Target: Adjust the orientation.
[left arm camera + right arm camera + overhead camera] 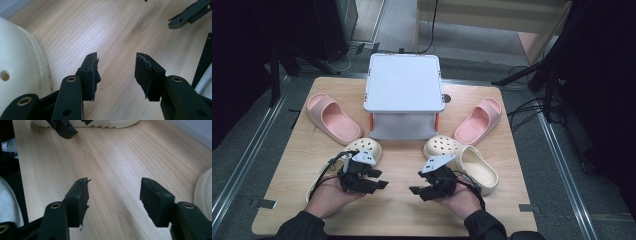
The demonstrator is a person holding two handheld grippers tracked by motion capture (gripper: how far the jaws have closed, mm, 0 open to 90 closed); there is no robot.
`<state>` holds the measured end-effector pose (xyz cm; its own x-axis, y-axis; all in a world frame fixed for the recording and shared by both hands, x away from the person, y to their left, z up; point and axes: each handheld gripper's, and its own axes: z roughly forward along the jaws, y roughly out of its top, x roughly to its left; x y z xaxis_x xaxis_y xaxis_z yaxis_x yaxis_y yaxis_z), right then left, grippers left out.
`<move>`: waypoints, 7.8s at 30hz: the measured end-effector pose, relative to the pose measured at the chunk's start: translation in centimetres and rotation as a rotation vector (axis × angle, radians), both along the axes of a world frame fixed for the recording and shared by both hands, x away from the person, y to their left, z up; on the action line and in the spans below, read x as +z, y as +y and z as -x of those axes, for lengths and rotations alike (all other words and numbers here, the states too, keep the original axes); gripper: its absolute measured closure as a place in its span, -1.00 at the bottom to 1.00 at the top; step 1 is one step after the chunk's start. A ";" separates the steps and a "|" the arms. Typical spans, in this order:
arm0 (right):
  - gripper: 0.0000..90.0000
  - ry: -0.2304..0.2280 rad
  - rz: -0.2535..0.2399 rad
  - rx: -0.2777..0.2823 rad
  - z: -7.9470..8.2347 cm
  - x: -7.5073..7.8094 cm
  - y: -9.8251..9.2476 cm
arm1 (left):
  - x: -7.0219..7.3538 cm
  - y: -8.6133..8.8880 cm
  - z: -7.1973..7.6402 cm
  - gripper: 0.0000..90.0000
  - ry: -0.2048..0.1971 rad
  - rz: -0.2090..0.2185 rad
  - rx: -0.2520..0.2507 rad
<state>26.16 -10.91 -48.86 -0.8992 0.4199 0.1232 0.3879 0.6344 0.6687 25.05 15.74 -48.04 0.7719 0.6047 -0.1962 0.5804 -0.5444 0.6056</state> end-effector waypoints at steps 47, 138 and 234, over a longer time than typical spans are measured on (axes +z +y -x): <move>-0.01 0.054 -0.050 -0.060 -1.4 1.3 -1.3 | 2.9 5.9 2.4 0.21 -0.015 0.015 0.123; 1.00 0.046 -0.102 -0.143 -1.3 -0.6 3.5 | 2.1 6.9 -1.7 0.97 -0.047 -0.023 0.152; 0.33 0.027 -0.060 -0.363 -0.6 2.6 -11.7 | 0.9 5.4 -4.5 -0.07 0.079 0.090 0.101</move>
